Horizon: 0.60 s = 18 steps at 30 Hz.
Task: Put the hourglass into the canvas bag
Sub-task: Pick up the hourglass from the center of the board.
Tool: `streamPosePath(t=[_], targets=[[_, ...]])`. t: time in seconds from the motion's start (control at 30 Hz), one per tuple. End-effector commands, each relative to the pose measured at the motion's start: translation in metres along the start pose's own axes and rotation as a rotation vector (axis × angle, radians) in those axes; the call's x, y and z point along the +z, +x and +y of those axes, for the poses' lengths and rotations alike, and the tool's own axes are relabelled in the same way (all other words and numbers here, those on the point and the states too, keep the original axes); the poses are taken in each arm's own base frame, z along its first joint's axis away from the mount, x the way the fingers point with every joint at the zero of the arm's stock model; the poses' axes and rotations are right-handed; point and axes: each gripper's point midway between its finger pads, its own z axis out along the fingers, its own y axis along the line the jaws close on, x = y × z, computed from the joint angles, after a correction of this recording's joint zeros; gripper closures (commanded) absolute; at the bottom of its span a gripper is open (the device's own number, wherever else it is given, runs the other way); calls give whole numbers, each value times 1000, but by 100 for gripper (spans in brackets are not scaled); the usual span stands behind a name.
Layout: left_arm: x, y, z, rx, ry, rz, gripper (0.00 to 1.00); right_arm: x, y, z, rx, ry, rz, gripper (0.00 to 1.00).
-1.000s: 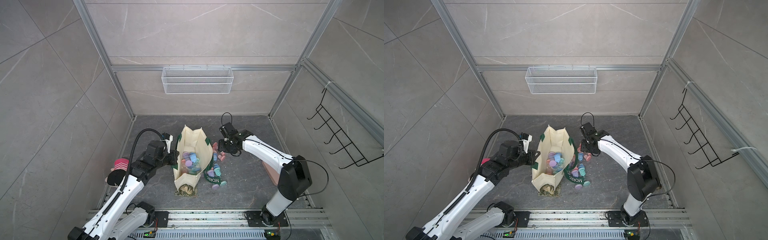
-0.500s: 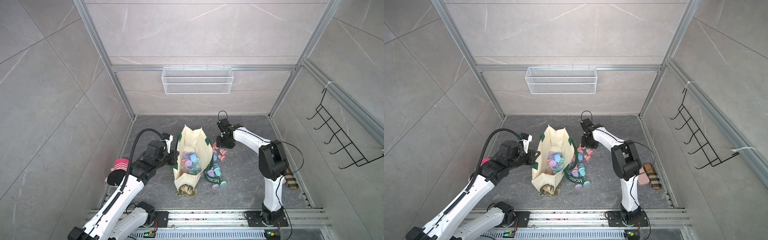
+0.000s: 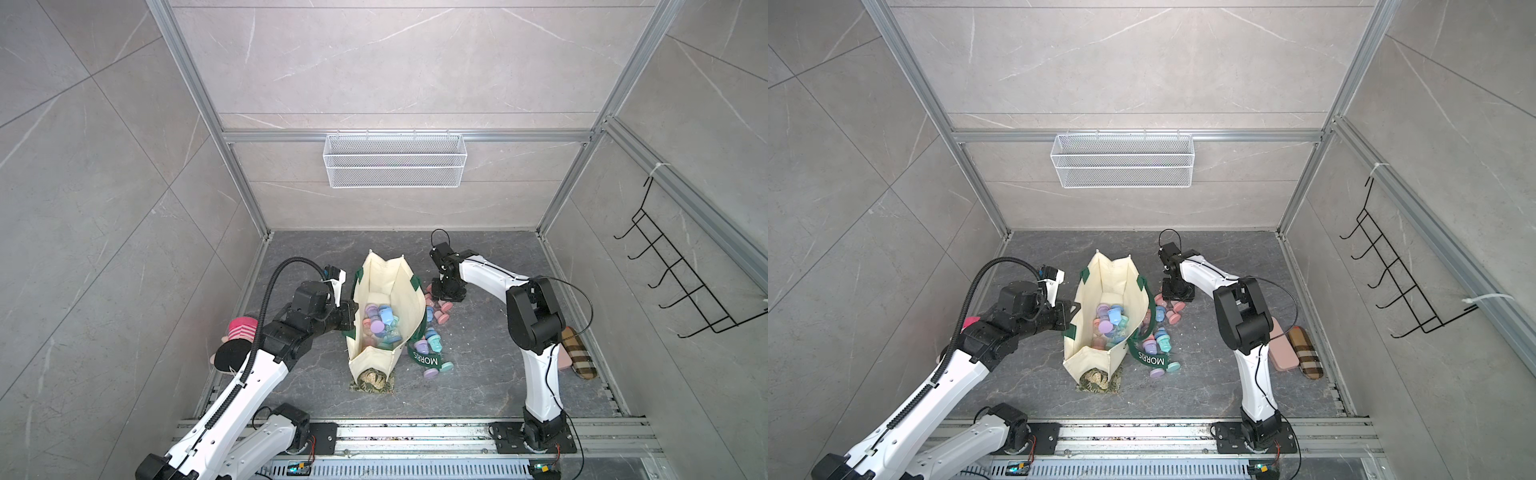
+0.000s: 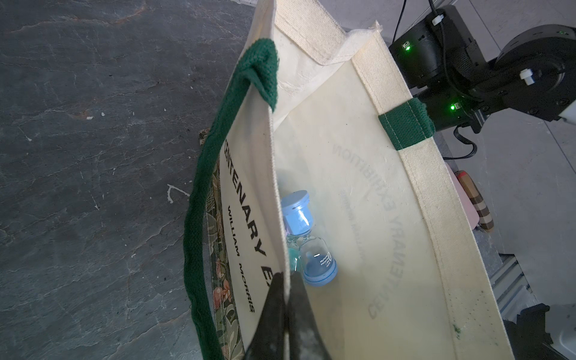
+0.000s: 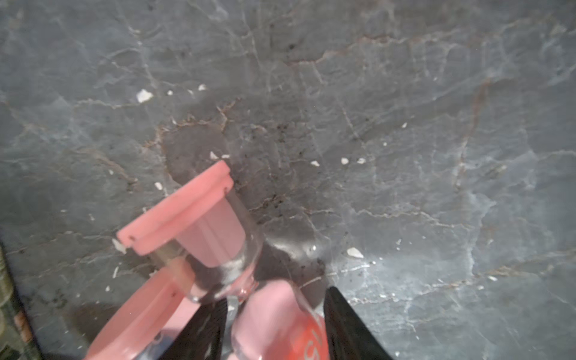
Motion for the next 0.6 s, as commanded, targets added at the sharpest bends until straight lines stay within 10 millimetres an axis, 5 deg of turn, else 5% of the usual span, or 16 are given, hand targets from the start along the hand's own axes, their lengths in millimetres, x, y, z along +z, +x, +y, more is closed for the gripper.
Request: streamPosePath(t=[0.0, 0.23, 0.57], targets=[[-6, -7, -9, 26, 38, -35, 100, 5, 14, -13, 22, 44, 39, 48], [-7, -7, -9, 26, 37, -39, 100, 12, 24, -26, 48, 82, 61, 52], [-6, -8, -9, 27, 38, -40, 100, -3, 35, -39, 85, 74, 24, 81]])
